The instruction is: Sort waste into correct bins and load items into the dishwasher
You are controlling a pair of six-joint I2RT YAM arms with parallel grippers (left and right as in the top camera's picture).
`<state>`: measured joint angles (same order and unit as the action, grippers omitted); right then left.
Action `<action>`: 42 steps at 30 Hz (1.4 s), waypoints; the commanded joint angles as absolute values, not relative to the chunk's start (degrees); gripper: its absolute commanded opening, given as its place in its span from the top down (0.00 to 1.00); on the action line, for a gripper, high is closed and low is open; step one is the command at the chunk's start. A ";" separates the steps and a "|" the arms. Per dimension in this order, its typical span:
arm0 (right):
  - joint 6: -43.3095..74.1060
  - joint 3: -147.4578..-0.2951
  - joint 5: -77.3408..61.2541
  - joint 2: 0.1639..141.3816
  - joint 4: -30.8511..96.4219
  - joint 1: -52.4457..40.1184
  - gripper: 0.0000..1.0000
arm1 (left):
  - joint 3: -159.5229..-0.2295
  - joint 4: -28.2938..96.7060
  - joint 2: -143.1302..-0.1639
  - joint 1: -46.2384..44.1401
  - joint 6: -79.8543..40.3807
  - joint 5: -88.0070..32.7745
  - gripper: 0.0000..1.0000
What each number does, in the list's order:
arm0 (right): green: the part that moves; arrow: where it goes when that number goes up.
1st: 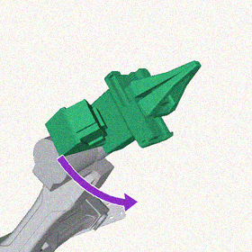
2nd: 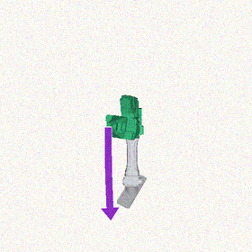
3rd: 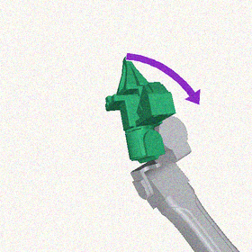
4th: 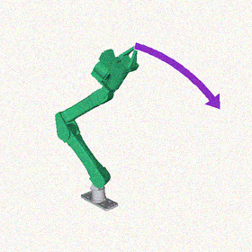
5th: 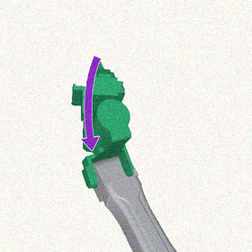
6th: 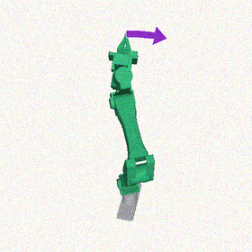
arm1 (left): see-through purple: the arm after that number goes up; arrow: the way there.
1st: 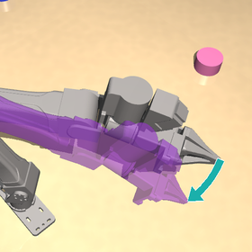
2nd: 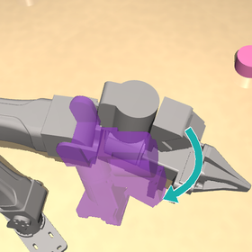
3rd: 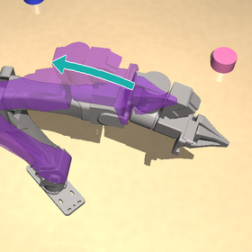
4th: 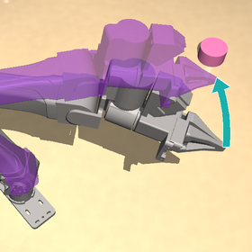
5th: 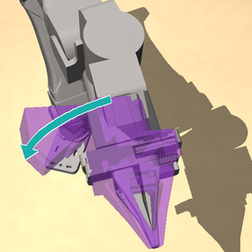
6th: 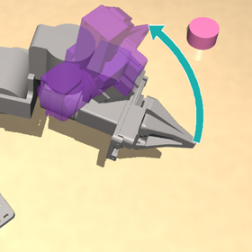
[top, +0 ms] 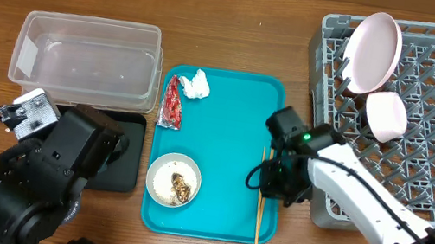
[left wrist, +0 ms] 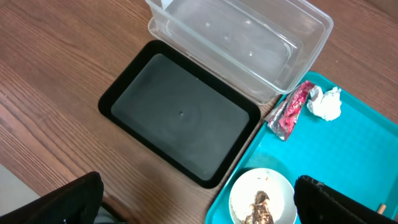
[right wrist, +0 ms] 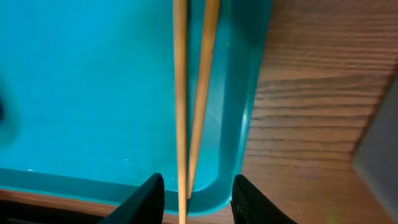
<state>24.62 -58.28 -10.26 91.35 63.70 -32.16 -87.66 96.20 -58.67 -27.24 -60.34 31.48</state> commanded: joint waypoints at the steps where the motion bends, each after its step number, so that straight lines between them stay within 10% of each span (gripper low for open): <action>1: 25.54 -56.99 -11.64 91.09 61.56 -34.50 0.62 | -88.25 96.16 -58.81 -26.92 -61.76 31.44 0.00; 13: 28.14 -55.33 -9.52 96.12 59.59 -37.12 0.63 | -88.25 96.16 -58.81 -26.92 -61.76 31.44 0.00; 25: 28.12 -55.57 -10.83 99.57 59.68 -37.39 0.96 | -88.23 96.16 -58.81 -26.92 -61.76 31.44 0.00; 42: 27.90 -72.38 1.21 91.79 69.60 -32.69 0.96 | -88.25 96.16 -58.81 -26.92 -61.76 31.44 0.00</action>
<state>28.03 -68.71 -5.45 94.72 69.45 -35.31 -87.66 96.23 -58.67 -27.24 -60.40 31.48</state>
